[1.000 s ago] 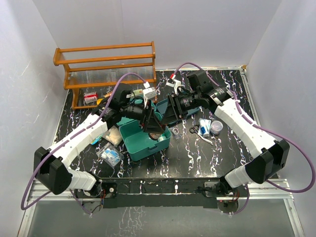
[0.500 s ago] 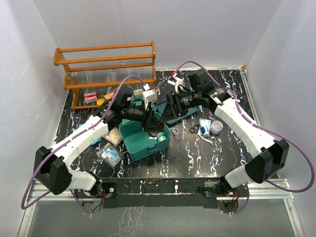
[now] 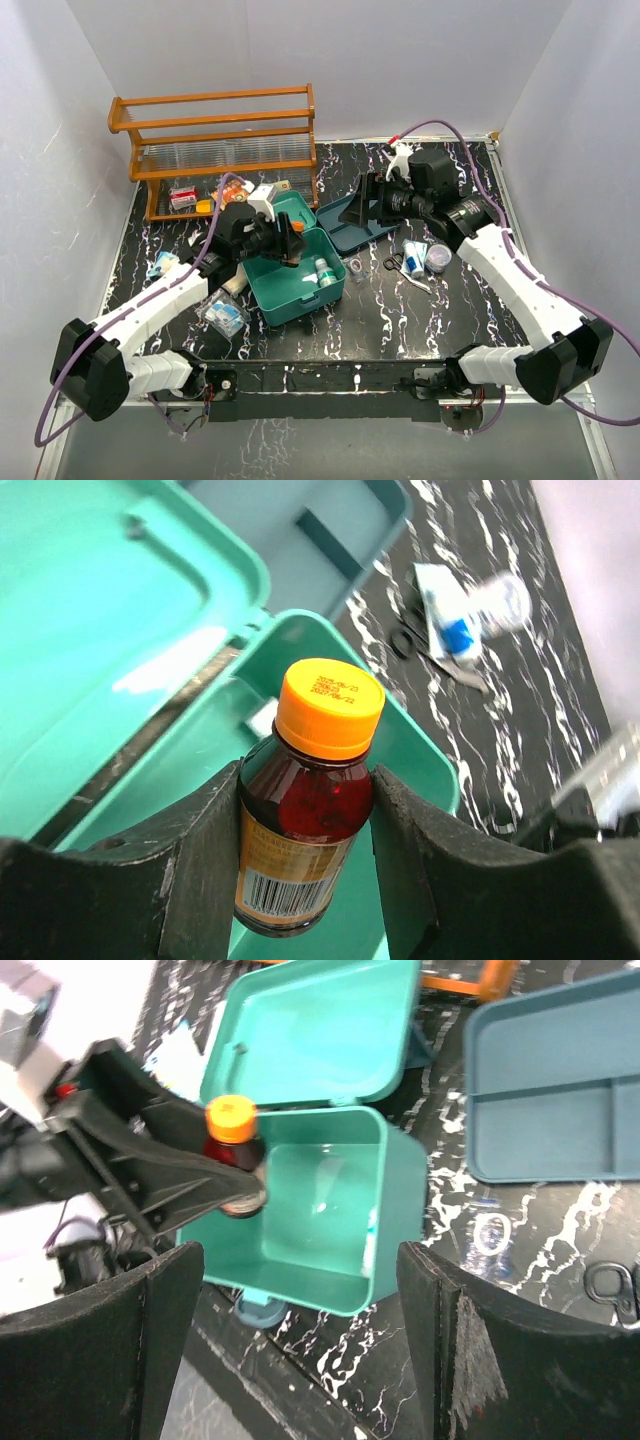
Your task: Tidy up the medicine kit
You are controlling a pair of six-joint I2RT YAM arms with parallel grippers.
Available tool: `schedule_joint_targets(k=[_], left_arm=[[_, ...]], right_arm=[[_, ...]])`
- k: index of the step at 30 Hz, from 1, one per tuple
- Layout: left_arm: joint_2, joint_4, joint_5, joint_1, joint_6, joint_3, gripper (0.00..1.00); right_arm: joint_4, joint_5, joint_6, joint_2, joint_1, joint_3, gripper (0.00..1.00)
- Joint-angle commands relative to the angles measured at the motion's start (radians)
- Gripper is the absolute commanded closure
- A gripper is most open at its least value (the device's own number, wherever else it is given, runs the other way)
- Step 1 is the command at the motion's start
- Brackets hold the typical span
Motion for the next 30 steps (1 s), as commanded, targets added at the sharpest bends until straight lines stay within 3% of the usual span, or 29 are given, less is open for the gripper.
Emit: schedule_joint_targets(k=[1, 9, 16, 21, 30], left_arm=[[-0.059, 0.058, -0.291, 0.005, -0.192, -0.067, 0.66], [-0.059, 0.063, -0.318, -0.012, -0.271, -0.100, 0.66], [-0.053, 0.154, -0.364, -0.171, -0.198, -0.136, 0.65], [-0.056, 0.204, -0.402, -0.223, -0.196, -0.163, 0.66], [0.035, -0.044, -0.392, -0.226, -0.358, -0.044, 0.66]], right_arm=[[0.093, 0.200, 0.084, 0.027, -0.005, -0.038, 0.24], [0.081, 0.246, 0.109, 0.082, -0.007, -0.071, 0.25], [0.068, 0.251, 0.074, 0.113, -0.012, -0.115, 0.26], [0.078, 0.247, 0.066, 0.126, -0.011, -0.134, 0.26], [0.085, 0.280, 0.069, 0.053, -0.012, -0.182, 0.26]])
